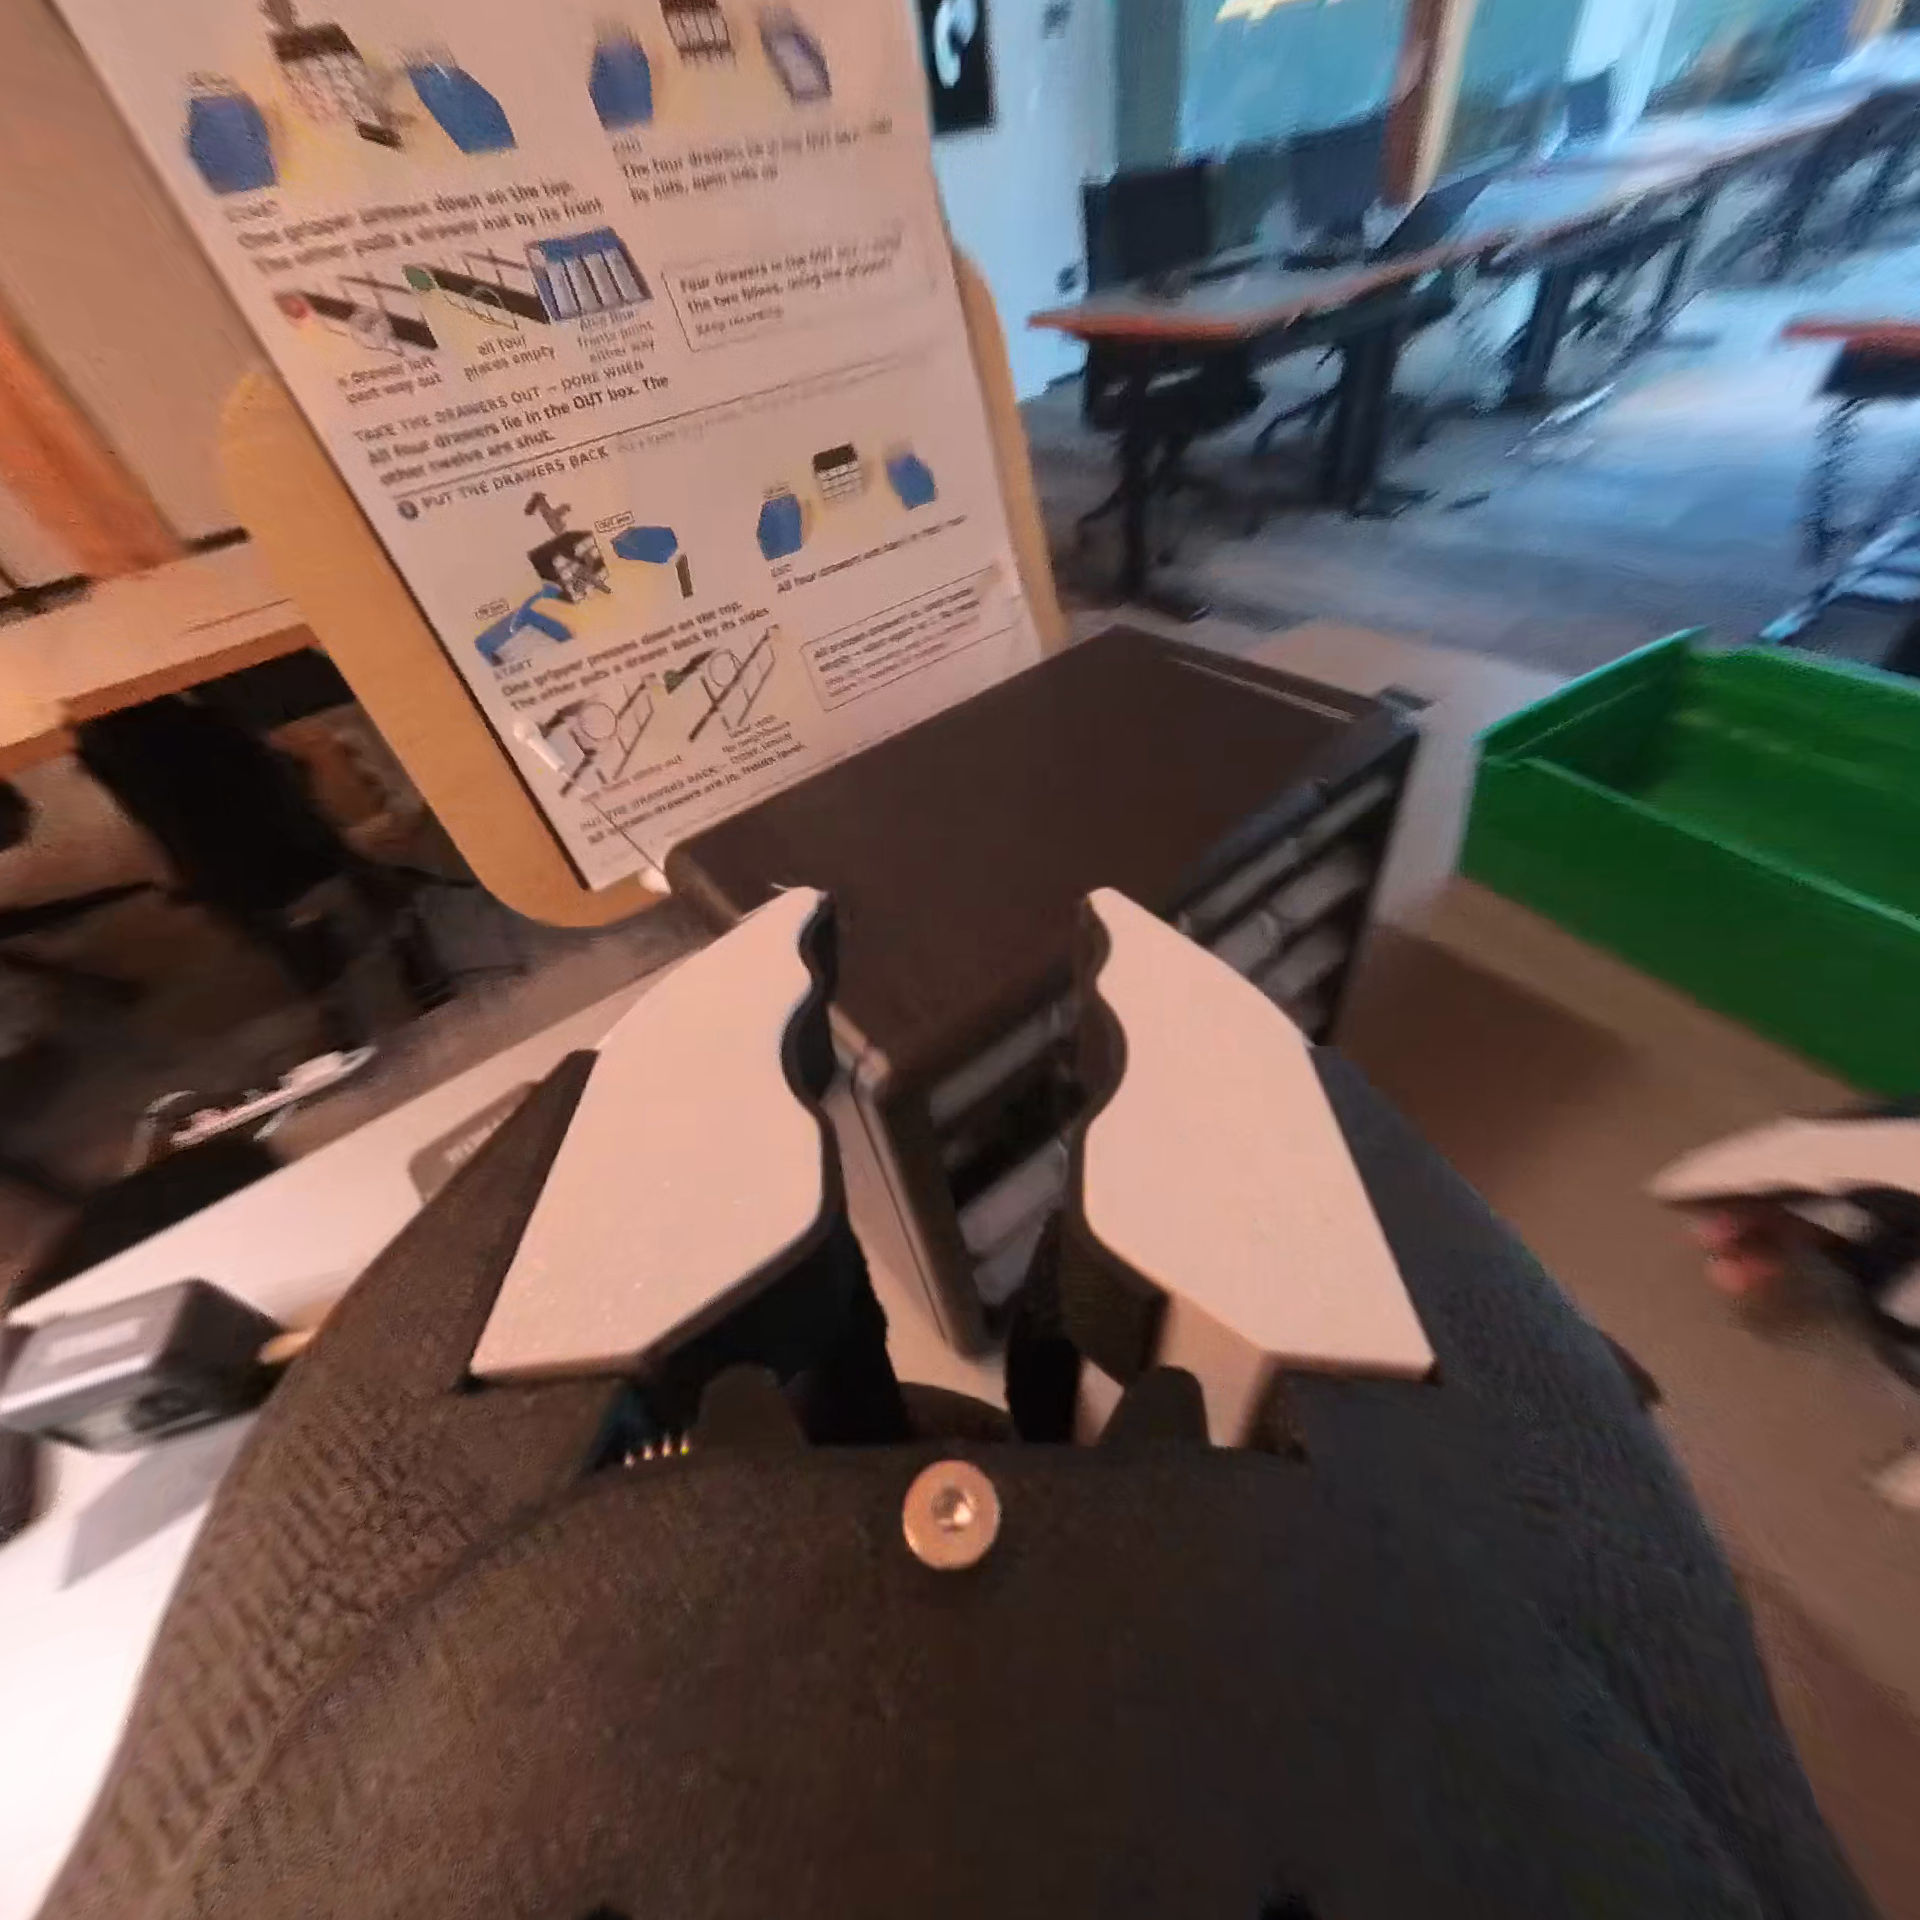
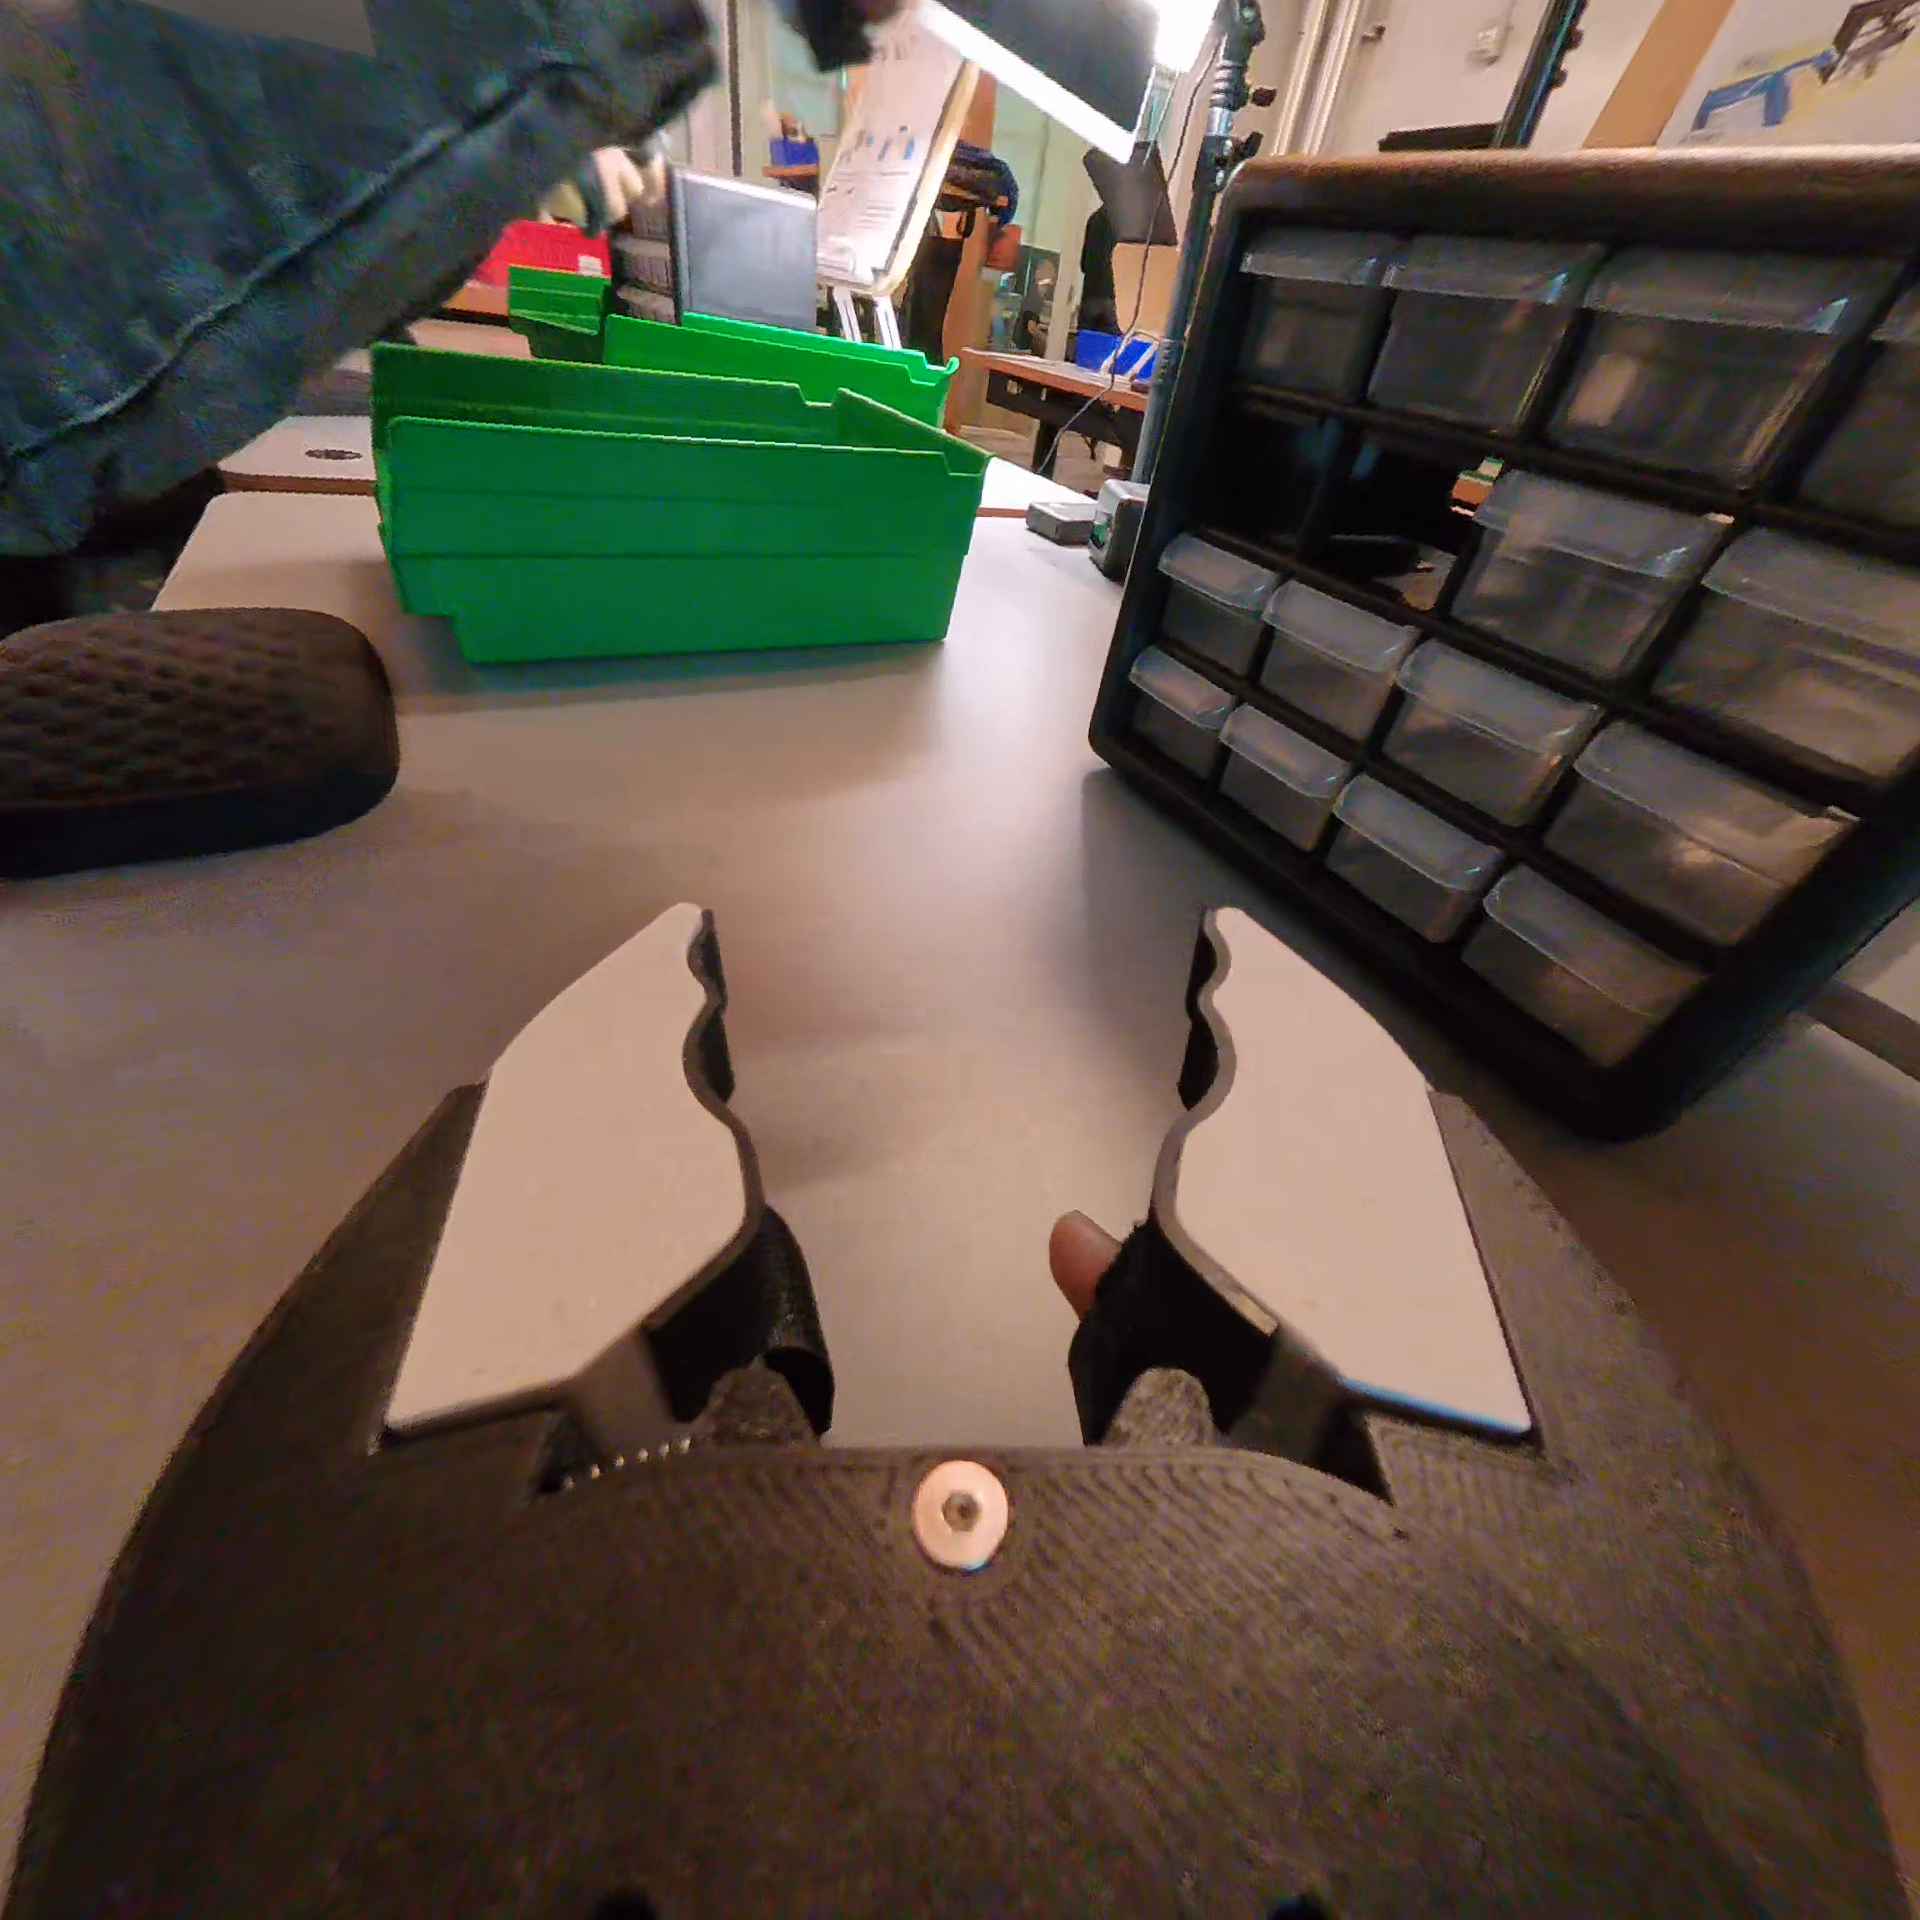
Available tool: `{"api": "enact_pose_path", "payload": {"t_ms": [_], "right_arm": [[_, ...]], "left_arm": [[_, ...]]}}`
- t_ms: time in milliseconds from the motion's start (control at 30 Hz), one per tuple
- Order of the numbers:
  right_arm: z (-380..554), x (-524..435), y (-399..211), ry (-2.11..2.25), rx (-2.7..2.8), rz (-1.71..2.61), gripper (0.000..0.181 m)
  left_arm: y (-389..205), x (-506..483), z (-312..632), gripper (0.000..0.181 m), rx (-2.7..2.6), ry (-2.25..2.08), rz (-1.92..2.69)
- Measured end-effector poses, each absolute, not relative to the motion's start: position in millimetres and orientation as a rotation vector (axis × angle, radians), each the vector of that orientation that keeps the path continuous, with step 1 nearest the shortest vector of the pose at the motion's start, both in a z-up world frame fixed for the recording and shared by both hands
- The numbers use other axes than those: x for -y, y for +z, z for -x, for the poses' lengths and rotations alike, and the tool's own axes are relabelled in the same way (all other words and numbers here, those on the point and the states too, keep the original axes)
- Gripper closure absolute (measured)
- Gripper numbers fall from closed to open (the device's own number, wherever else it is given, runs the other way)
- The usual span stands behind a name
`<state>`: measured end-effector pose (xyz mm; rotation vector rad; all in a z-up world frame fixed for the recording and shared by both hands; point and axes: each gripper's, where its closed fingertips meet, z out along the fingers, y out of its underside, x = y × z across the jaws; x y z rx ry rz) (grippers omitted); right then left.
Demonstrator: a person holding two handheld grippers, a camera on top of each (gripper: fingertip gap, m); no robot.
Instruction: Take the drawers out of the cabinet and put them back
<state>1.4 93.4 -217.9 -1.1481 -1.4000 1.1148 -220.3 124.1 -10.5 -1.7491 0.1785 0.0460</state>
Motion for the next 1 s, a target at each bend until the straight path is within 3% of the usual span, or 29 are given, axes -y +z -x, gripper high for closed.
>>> {"api": "enact_pose_path", "payload": {"t_ms": [67, 133, 233, 300, 600, 733, 900, 1000], "right_arm": [[-0.8, -94.9, -216.7, 1.121, 1.384, 1.158, 0.09], [-1.5, -95.4, -212.4, 1.149, 1.358, 1.162, 0.084], [-3.2, -100.5, -204.4, 1.188, 1.296, 1.175, 0.081], [-3.5, -103.9, -202.8, 1.211, 1.266, 1.195, 0.082], [-3.1, -96.1, -200.1, 1.273, 1.273, 1.17, 0.079], [-4.2, -98.0, -198.2, 1.277, 1.257, 1.171, 0.079], [-4.2, -96.3, -198.7, 1.275, 1.268, 1.164, 0.08], [-4.3, -95.0, -198.2, 1.279, 1.272, 1.16, 0.08]], "left_arm": [[-5.8, -74.4, 238.2, 0.112, -0.113, 0.007, 1.696], [-8.3, -25.7, 267.2, 0.103, -0.023, 0.018, 1.657], [-42.7, 34.4, 317.7, 0.105, 0.102, 0.097, 1.723], [-92.5, 59.9, 338.6, 0.118, 0.066, 0.143, 1.917], [-241.9, 90.1, 396.2, 0.116, -0.392, 0.472, 2.567], [-267.3, 83.5, 406.8, 0.133, -0.47, 0.496, 2.666], [-279.4, 86.3, 403.8, 0.173, -0.522, 0.422, 2.705], [-263.7, 95.7, 396.1, 0.179, -0.577, 0.435, 2.651]]}}
